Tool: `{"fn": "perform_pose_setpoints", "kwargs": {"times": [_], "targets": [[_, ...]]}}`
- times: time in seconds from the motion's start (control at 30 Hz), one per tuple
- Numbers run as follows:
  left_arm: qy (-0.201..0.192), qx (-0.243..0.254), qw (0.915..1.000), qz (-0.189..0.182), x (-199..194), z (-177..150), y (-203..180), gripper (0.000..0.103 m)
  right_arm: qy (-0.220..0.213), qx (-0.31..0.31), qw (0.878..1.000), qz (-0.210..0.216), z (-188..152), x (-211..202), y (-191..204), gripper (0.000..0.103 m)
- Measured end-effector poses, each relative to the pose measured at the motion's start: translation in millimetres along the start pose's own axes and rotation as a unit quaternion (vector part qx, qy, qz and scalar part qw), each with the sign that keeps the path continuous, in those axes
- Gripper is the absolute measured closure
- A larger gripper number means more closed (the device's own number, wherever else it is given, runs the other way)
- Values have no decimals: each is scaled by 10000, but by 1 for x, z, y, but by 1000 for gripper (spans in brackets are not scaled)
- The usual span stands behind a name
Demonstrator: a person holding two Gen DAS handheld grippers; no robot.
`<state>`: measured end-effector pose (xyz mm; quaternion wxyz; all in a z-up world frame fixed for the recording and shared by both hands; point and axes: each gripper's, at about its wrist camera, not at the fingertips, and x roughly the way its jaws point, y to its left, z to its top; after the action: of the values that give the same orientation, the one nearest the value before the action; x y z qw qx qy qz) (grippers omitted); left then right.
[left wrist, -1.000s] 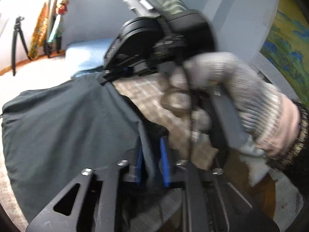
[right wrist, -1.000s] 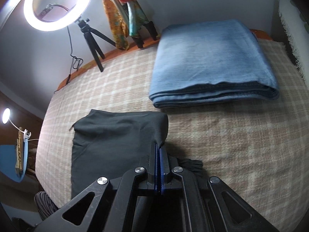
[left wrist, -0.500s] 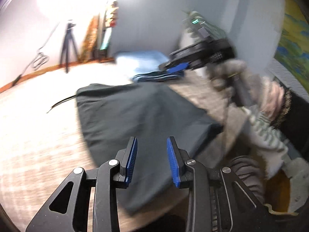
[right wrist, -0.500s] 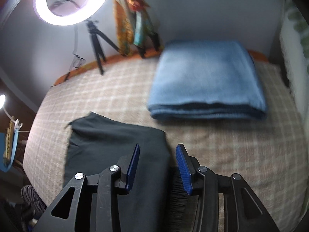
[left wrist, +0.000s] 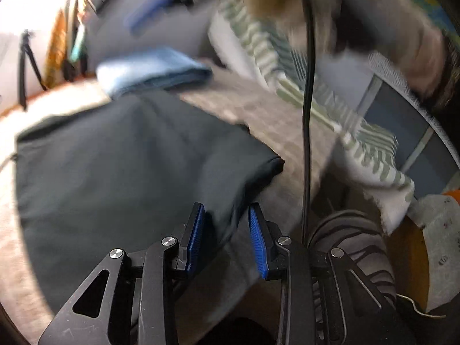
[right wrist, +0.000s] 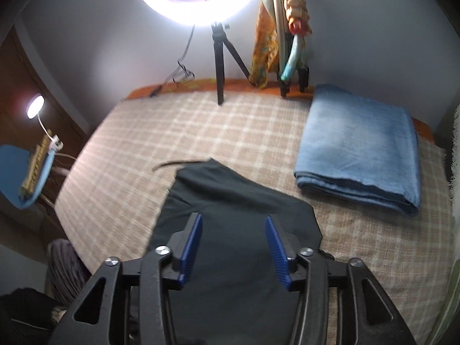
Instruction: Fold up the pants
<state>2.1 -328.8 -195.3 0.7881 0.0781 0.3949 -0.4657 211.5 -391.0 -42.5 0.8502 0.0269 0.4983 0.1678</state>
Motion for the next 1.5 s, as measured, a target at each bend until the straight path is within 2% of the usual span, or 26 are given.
{"fn": "perform_pose_setpoints", "kwargs": {"times": [0.1,0.2,0.23,0.3,0.4,0.5,0.57,0.63,0.7,0.73,0.77,0.8,0.83,1.0,1.1,1.17,1.3,1.37,1.43,1.5], "targets": [[102,-92,9999,14,4,-6,3,73,-21,-96,9999,93,11,10,10,52],[13,-140,9999,3,-21,-9,6,73,87,-222,9991,364,24,34,22,52],[-102,-113,9999,-2,-37,-10,6,73,160,-271,9984,478,30,47,27,49],[-338,-39,9993,176,-64,-13,10,73,212,-342,9980,492,41,72,35,44],[-586,-271,9960,618,-100,-29,33,73,329,-351,9968,646,53,106,42,43],[-433,-374,9924,1086,-96,-41,54,73,546,-320,9953,738,63,146,47,38],[-219,-747,9918,1013,-85,-51,74,73,729,-374,9941,708,65,166,51,37],[-105,-849,9923,894,-78,-56,80,73,891,-570,9923,641,62,181,59,38],[-85,-694,9941,832,-74,-58,74,73,976,-784,9903,597,59,188,65,52],[-77,-639,9949,774,-73,-59,72,73,1045,-861,9890,588,58,191,68,70],[-68,-575,9956,734,-71,-60,69,73,1069,-890,9886,576,57,194,69,81],[-63,-528,9962,685,-69,-60,65,73,1031,-881,9895,496,57,195,69,86],[-50,-486,9967,650,-67,-60,63,73,1007,-852,9902,452,57,197,69,97],[-6,-284,9977,619,-58,-66,50,73,959,-479,9942,114,64,207,55,102],[13,-284,9983,514,-66,-65,45,73,778,-281,9959,380,64,184,47,92],[34,-314,9983,488,-80,-64,49,69,488,-233,9980,319,62,158,42,62],[-92,-387,9979,502,-114,-63,55,66,40,80,9986,515,52,97,18,56],[-198,-440,9969,616,-128,-60,63,55,-235,125,9983,520,40,63,7,38],[-337,-681,9943,741,-139,-52,80,52,-429,107,9982,393,24,38,-1,29],[-416,-938,9911,853,-142,-42,100,49,-559,145,9982,184,4,18,-15,27]]}}
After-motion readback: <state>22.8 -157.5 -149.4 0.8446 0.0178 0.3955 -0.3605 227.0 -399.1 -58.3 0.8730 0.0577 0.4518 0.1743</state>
